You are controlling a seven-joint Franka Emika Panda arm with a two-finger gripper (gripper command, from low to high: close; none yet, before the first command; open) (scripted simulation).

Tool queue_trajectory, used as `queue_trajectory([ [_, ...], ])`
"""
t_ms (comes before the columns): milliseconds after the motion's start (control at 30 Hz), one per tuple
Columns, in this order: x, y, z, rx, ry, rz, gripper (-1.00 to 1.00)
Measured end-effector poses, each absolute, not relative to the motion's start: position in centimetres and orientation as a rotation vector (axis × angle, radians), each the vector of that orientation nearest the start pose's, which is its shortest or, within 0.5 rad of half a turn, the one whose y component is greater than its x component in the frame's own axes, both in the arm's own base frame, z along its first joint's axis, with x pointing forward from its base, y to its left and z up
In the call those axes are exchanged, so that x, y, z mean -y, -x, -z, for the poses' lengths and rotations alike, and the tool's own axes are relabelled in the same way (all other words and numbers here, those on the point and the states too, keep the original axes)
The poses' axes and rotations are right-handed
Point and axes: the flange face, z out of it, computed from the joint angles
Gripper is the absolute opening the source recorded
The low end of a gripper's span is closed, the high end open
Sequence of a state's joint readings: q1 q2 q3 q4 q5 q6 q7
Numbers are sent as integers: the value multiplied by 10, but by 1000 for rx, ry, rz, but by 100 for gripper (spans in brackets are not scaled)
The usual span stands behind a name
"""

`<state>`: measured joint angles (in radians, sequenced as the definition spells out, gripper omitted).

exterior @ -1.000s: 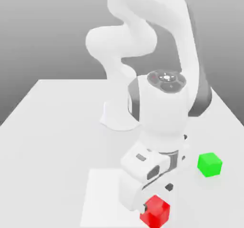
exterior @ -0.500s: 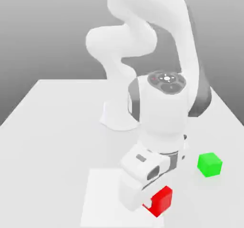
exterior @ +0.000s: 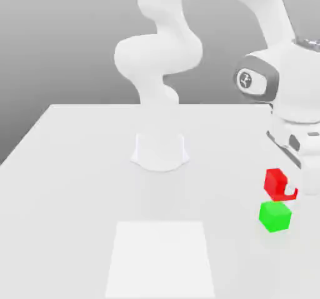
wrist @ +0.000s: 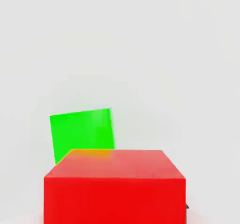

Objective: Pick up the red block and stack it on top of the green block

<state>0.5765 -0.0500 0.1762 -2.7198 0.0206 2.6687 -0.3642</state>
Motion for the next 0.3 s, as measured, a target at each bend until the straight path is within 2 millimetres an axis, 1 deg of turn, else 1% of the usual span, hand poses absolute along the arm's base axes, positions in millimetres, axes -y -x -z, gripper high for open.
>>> queue_trajectory([
  [67, -275, -293, -224, 1663, 2665, -3, -100],
  [167, -273, -293, -193, 1664, 2664, -3, -100],
  [200, -273, -292, -185, 1665, 2665, -3, 100],
  [300, -273, -292, -185, 1665, 2665, -3, 100],
])
